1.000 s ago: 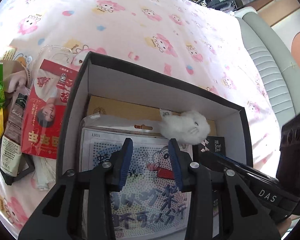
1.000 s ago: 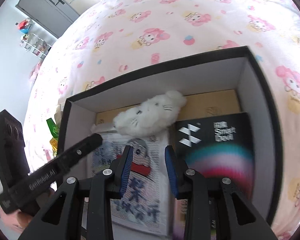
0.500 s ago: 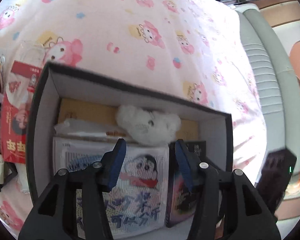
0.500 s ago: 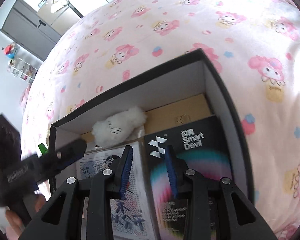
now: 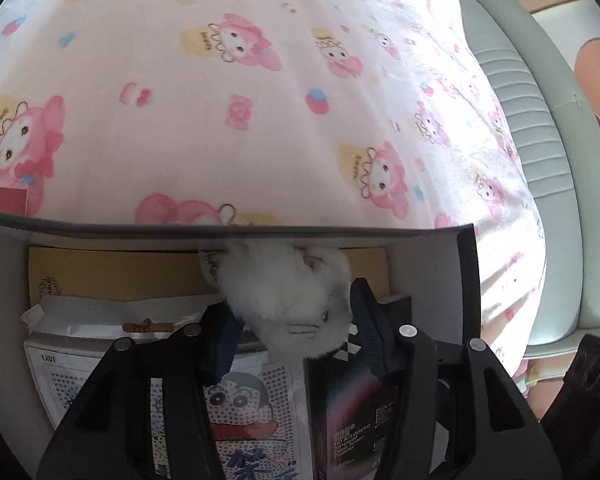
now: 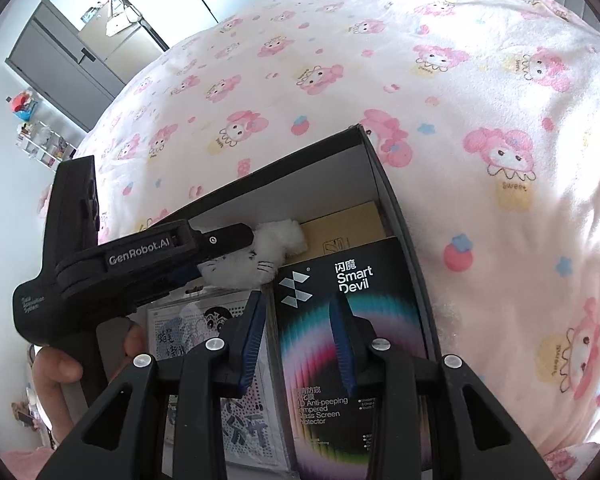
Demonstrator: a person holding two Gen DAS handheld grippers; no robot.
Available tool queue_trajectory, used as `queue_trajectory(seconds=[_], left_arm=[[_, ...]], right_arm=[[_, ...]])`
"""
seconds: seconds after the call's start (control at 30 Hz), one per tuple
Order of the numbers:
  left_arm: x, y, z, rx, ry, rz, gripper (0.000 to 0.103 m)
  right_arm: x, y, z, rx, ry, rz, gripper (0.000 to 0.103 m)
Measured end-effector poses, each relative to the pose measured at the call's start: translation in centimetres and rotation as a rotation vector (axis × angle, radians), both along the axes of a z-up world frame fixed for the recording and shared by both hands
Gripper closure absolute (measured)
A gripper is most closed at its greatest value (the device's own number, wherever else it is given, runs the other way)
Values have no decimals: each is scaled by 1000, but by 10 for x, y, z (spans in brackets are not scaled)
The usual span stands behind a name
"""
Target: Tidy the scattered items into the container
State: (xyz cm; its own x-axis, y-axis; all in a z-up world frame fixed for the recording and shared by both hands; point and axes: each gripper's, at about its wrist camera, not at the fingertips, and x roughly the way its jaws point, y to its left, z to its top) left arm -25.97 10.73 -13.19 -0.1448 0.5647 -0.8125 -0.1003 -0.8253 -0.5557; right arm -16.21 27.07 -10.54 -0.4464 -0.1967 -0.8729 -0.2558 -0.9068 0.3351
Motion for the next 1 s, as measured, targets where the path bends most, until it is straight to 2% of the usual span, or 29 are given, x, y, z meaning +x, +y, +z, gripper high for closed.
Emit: queue_trajectory(seconds=[0.13, 0.27, 0.4, 0.5, 0.6, 0.67, 0.73, 0.8, 0.9, 1.0], left_arm=[[8, -22, 9, -35, 24, 81, 51], [5, -39, 8, -93, 12, 133, 51], [5, -53, 7, -44, -9, 170, 51], [0, -58, -1, 5, -27, 219, 52], [0, -61, -6, 17, -53, 237, 60], [-3, -57, -16, 24, -81, 227, 64], [-5, -53, -24, 34, -116, 205, 74], [-7, -51, -24, 35, -109, 196, 76], [-7, -47, -17, 29, -74, 173, 76], [-7, -45, -17, 101, -81, 157, 76]], right_arm=[[-9, -7, -9, -23, -25, 36, 74], [-18, -16, -5, -1, 12, 51, 74], [-43, -34, -17, -33, -45, 131, 74], [-57, -31, -30, -60, -90, 93, 74], [-67, -16, -38, -71, -106, 16, 74], [-71, -9, -47, -132, -123, -1, 74], [-76, -8, -57, -215, -137, 7, 73], [-81, -11, -62, -265, -140, 23, 73], [-79, -16, -58, -239, -103, 28, 71], [-69, -16, -43, -199, -59, 22, 71]])
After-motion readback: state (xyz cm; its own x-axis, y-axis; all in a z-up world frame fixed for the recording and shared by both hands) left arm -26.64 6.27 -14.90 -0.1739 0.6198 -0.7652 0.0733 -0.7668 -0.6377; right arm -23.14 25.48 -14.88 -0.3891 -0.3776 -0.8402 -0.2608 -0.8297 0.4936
